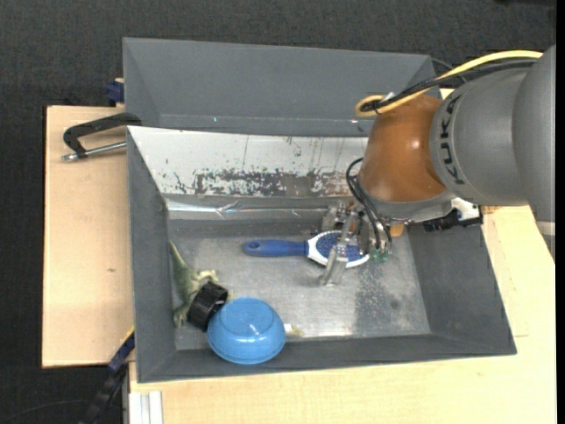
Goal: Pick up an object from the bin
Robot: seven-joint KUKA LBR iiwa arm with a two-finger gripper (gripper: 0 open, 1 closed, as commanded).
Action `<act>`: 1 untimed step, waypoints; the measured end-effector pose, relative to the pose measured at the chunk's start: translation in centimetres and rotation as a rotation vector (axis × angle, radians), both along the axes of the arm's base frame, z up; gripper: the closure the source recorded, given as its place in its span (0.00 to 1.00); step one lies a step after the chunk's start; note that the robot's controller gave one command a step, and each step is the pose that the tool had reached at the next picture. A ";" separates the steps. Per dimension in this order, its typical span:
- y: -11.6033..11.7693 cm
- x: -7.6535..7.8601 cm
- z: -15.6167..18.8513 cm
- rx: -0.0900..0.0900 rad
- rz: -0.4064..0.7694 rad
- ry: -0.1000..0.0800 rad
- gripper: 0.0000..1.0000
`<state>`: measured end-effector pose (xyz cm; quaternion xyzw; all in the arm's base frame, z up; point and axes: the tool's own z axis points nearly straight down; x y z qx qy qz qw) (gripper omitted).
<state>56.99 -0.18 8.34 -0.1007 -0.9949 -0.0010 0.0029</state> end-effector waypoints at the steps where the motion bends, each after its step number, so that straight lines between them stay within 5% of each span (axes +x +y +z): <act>1: -0.1 0.2 0.3 -0.001 0.001 -0.006 1.00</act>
Offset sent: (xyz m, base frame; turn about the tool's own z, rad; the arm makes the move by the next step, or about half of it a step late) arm 0.0000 0.0000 0.0000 0.0000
